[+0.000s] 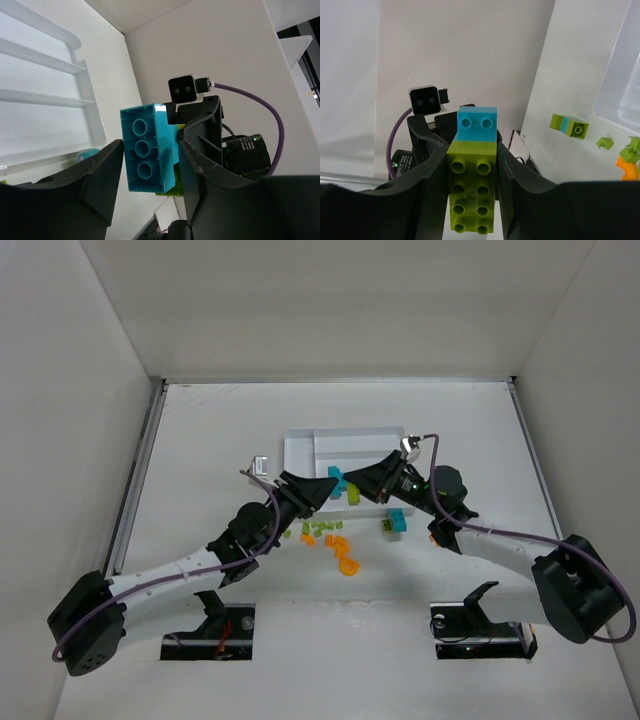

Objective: Sort the legos into containers by color

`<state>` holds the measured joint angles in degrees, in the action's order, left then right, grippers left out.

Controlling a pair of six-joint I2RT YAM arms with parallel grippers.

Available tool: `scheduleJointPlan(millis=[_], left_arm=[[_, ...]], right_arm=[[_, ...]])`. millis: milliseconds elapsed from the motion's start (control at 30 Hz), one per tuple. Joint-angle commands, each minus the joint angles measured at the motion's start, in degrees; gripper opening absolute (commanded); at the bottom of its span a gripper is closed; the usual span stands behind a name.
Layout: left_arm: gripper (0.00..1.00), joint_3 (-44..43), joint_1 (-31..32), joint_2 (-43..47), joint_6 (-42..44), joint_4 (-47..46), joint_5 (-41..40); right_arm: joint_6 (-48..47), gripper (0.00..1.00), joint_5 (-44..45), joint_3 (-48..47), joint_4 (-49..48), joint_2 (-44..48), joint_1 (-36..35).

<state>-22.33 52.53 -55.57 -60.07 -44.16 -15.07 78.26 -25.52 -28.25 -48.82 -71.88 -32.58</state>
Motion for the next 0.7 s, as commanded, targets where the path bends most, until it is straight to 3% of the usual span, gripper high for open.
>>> scheduleJointPlan(millis=[0, 333, 667], left_arm=[[0.45, 0.8, -0.5, 1.8, 0.6, -5.5, -0.8], [0.43, 0.9, -2.3, -0.1, 0.4, -8.5, 2.2], [0.52, 2.7, -4.0, -0.4, -2.0, -7.5, 1.6]], right_arm=[[-0.2, 0.27, -0.1, 0.2, -4.4, -0.6, 0.7], [0.8, 0.26, 0.0, -0.1, -7.0, -2.7, 0.8], [2.4, 0.26, -0.5, 0.6, -10.5, -2.5, 1.4]])
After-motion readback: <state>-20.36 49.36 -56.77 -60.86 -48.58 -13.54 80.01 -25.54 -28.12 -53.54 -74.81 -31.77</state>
